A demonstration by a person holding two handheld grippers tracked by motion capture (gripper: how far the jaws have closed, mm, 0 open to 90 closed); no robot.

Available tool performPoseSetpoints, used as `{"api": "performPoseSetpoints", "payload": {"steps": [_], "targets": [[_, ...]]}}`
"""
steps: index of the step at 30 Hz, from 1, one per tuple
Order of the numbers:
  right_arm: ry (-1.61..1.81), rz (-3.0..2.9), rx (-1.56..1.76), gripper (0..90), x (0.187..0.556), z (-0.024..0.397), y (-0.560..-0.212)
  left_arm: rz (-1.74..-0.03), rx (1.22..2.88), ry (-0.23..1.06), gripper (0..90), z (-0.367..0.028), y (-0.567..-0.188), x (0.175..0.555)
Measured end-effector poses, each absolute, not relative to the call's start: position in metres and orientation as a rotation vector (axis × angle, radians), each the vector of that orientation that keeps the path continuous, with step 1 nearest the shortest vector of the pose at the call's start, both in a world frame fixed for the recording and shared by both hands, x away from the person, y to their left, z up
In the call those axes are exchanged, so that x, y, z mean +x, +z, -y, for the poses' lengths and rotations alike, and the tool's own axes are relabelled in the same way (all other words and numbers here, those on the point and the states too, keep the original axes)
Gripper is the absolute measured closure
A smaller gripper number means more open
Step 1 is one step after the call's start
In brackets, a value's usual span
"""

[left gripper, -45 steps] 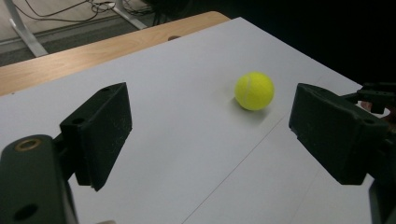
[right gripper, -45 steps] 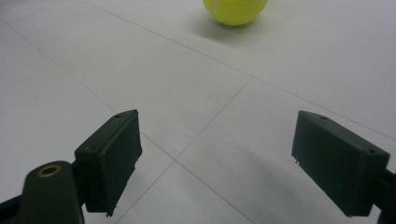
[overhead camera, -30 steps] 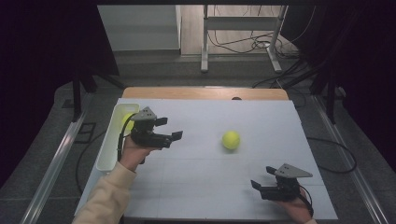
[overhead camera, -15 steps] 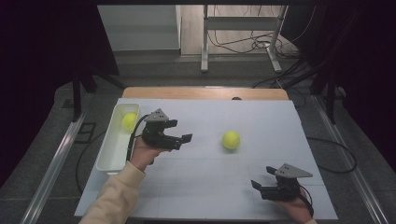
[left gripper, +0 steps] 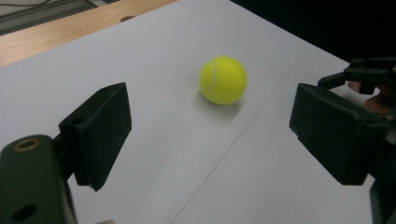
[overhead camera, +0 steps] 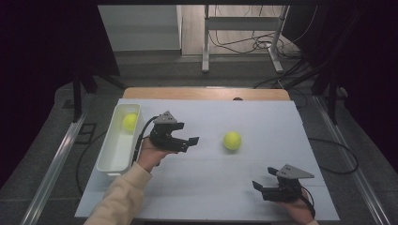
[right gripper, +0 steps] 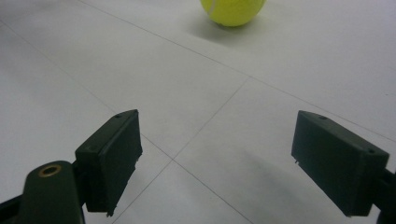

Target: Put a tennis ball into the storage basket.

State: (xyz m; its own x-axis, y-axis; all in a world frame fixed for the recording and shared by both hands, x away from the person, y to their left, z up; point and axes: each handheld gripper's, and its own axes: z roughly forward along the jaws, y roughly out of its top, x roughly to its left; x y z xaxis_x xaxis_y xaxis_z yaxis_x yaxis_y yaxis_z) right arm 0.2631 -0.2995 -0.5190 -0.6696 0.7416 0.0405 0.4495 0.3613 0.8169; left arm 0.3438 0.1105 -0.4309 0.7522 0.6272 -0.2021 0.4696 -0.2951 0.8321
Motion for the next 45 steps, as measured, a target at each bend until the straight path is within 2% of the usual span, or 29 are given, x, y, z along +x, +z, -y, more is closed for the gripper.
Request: {"api": "performPoseSetpoints", "payload": {"steps": [45], "targets": [[1.206, -2.292, 1.049, 16.3, 0.262, 0.300, -0.519, -0.815, 2.001, 0.151, 13.6, -0.076, -0.446, 0.358]]}}
